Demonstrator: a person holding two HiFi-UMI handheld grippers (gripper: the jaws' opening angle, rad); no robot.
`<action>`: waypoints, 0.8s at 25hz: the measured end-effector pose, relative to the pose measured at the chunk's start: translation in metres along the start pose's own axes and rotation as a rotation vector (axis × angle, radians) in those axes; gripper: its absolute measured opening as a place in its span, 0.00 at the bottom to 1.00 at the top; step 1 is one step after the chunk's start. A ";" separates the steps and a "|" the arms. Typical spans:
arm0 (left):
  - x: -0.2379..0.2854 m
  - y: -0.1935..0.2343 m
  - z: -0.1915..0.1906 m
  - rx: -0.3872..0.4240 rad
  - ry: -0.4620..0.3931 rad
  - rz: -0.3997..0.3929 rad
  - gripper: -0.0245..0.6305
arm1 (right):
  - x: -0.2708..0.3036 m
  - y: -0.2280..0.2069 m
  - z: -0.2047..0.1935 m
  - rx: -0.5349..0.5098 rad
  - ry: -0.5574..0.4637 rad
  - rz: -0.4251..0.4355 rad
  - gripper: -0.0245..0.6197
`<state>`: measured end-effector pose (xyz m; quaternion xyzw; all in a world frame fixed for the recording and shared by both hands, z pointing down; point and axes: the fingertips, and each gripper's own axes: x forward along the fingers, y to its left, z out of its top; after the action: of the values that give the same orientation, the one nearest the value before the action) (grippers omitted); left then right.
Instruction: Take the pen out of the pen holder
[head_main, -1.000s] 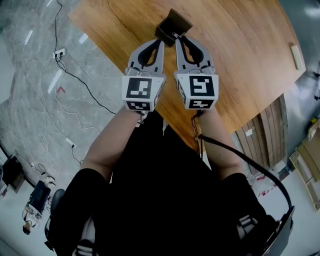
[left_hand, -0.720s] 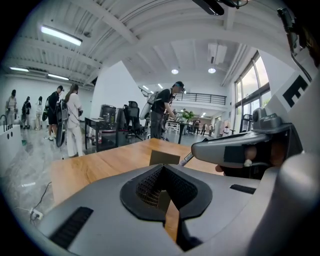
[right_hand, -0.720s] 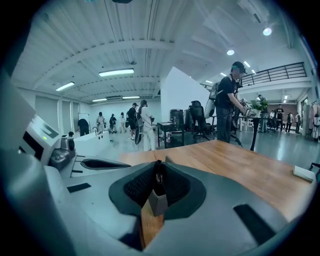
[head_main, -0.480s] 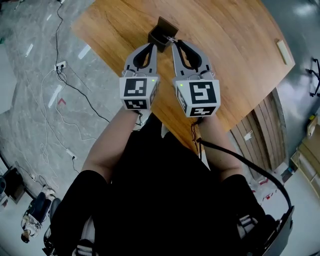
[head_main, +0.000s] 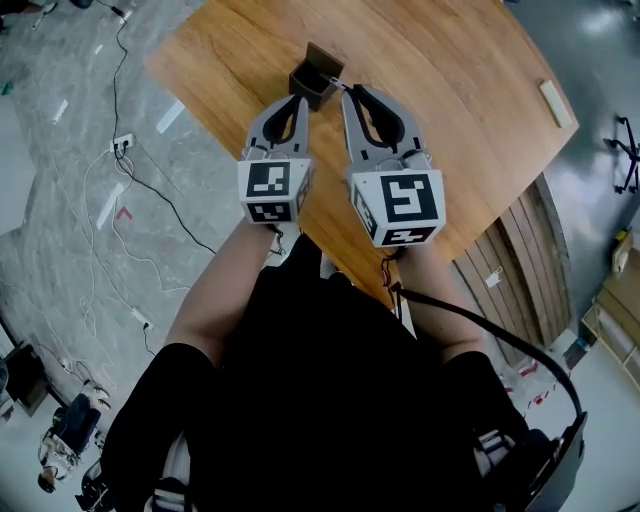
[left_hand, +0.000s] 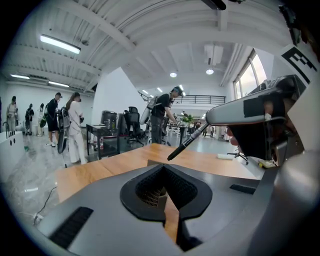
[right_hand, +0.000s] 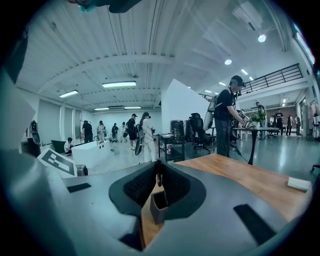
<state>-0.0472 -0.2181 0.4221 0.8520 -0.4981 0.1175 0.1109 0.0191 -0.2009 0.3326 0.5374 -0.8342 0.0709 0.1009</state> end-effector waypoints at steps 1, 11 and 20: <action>0.000 0.000 -0.001 0.001 0.002 0.001 0.04 | -0.001 -0.001 0.002 0.000 -0.004 -0.001 0.10; 0.000 -0.001 0.002 0.006 -0.007 0.003 0.04 | 0.002 -0.003 -0.002 -0.002 0.002 -0.008 0.10; 0.009 0.000 -0.003 0.009 0.006 0.001 0.04 | 0.019 -0.007 -0.026 0.006 0.050 0.001 0.10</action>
<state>-0.0429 -0.2240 0.4276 0.8517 -0.4978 0.1223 0.1085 0.0204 -0.2144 0.3622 0.5353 -0.8316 0.0867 0.1200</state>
